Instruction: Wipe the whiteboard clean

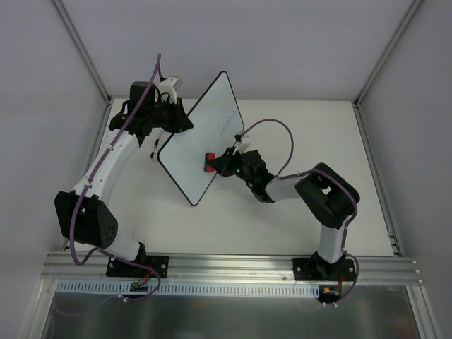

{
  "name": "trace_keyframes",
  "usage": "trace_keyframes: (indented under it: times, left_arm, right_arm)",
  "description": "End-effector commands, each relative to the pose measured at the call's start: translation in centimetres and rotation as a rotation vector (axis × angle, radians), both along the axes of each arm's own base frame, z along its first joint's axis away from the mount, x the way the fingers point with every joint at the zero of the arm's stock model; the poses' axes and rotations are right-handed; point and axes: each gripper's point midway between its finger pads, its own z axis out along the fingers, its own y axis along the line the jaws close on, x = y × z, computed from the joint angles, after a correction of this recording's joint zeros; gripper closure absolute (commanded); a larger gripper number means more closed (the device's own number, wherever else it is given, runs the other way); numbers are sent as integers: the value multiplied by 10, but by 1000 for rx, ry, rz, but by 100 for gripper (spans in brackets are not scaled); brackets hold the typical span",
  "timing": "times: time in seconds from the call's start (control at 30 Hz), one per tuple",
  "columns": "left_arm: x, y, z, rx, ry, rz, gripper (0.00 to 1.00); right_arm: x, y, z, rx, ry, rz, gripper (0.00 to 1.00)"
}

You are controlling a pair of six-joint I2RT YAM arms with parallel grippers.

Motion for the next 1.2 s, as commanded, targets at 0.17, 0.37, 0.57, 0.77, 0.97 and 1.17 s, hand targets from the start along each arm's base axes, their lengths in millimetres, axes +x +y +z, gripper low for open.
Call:
trace_keyframes:
  times: [0.17, 0.37, 0.57, 0.77, 0.97, 1.17]
  left_arm:
    - [-51, -37, -27, -68, 174, -212, 100]
    - [-53, -35, -26, -62, 164, -213, 100]
    - [-55, -35, -27, -64, 171, -217, 100]
    - [-55, -36, -23, -67, 163, -219, 100]
    - [-54, -37, -24, -74, 176, -220, 100]
    - [-56, -37, -23, -73, 170, -225, 100]
  right_arm:
    - [-1, 45, 151, 263, -261, 91, 100]
    - [-8, 50, 146, 268, -238, 109, 100]
    - [-7, 36, 95, 216, -147, 62, 100]
    - [-8, 11, 25, 130, -42, 13, 100]
    - [-20, -3, -10, 67, 6, 5, 100]
    - [-15, -29, -45, 12, 56, -47, 100]
